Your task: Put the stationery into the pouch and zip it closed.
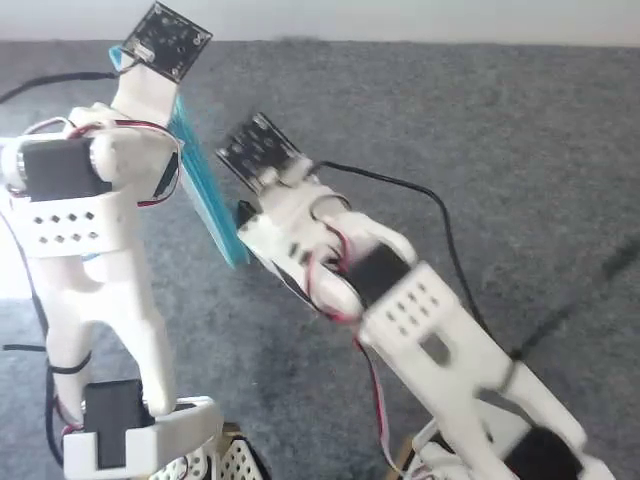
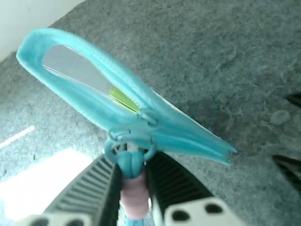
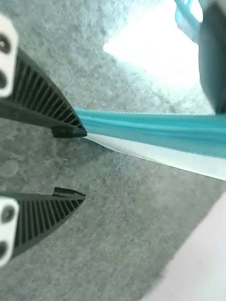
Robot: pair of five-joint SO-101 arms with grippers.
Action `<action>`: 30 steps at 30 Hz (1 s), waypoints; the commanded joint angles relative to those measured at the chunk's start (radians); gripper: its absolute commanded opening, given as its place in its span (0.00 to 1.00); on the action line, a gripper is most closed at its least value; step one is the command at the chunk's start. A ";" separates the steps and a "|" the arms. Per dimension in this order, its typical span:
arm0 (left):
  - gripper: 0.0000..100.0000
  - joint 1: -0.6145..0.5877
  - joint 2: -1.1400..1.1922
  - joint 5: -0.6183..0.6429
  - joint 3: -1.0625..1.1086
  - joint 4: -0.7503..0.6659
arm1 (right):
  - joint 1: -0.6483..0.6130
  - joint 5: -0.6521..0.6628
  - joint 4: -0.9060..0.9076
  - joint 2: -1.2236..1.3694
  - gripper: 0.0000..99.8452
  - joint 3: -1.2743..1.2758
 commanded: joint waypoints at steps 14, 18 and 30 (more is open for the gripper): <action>0.01 -0.048 -0.031 0.003 -0.064 0.017 | -0.114 0.034 -0.157 0.079 0.49 -0.048; 0.01 -0.083 0.026 -0.034 -0.099 0.025 | -0.120 0.034 -0.315 0.131 0.44 -0.021; 0.01 -0.095 0.094 -0.038 -0.185 0.023 | -0.056 -0.018 -0.509 0.403 0.38 -0.103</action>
